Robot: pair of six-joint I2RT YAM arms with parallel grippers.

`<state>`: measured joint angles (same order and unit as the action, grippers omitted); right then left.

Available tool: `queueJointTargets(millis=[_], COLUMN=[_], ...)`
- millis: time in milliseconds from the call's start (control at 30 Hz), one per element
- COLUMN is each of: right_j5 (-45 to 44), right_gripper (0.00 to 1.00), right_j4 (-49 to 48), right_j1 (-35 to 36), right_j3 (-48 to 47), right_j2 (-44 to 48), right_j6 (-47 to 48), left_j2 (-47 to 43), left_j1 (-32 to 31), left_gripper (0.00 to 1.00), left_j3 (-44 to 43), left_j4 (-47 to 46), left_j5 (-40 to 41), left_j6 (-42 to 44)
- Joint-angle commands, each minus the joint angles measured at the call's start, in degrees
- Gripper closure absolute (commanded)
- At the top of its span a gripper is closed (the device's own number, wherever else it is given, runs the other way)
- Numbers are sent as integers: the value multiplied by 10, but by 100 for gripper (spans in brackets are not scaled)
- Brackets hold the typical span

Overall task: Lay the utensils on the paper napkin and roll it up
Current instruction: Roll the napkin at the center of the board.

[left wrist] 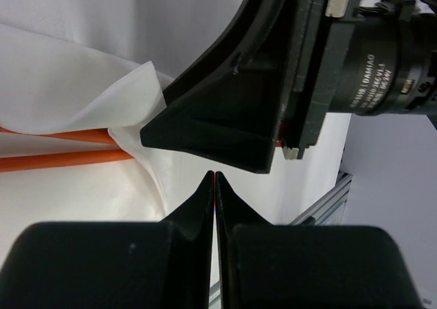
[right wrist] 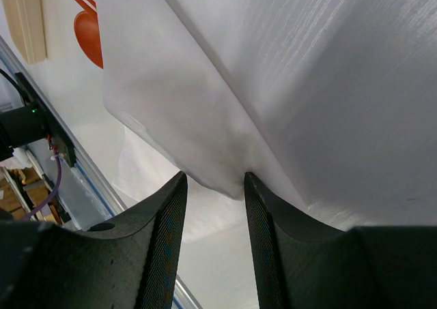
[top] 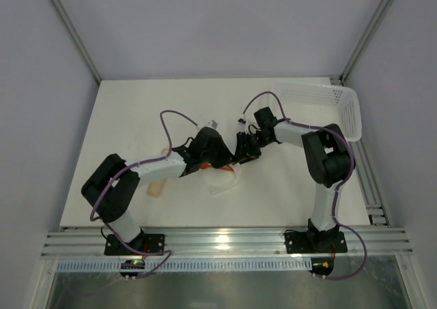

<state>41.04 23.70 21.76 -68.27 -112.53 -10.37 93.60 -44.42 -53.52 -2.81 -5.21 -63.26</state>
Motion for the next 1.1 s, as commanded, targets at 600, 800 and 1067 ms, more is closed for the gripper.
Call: queueJointTargets(millis=[600,800,1067], right_j5=[-46,-47,-49], right_gripper=[56,56,56], right_j4=[12,13,20], right_j1=[2,3,3], right_j3=[-9,-9,-12], right_j2=[-9,-9,-3], right_j6=[21,24,25], left_j2=[40,62,92], left_j1=[-19,-19,-18], left_gripper=[100,100,100], left_j3=[37,39,49], left_j4=[-71,-90,-116], left_j5=[11,8,16], left_j6=[-42,-42,-48])
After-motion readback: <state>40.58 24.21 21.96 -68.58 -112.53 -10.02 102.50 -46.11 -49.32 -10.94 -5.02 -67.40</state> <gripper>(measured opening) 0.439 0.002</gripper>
